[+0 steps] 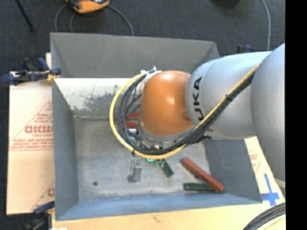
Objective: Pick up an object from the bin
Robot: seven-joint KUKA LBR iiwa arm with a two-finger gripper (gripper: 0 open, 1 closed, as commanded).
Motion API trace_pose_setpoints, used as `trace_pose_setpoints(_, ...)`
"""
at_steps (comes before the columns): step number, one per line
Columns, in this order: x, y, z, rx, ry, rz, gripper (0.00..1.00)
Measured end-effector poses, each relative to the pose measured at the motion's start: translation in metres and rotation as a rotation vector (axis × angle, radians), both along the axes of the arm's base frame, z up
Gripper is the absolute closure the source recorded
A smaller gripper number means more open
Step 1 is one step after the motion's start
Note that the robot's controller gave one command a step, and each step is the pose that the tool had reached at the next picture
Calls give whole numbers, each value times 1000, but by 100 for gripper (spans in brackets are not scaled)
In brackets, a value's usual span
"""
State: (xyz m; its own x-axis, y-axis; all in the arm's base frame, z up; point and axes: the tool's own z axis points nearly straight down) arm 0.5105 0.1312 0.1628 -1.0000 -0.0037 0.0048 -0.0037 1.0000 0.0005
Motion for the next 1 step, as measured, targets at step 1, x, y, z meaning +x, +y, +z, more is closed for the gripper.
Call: trace_pose_setpoints(1,2,-1,4,1,-7,-4,0)
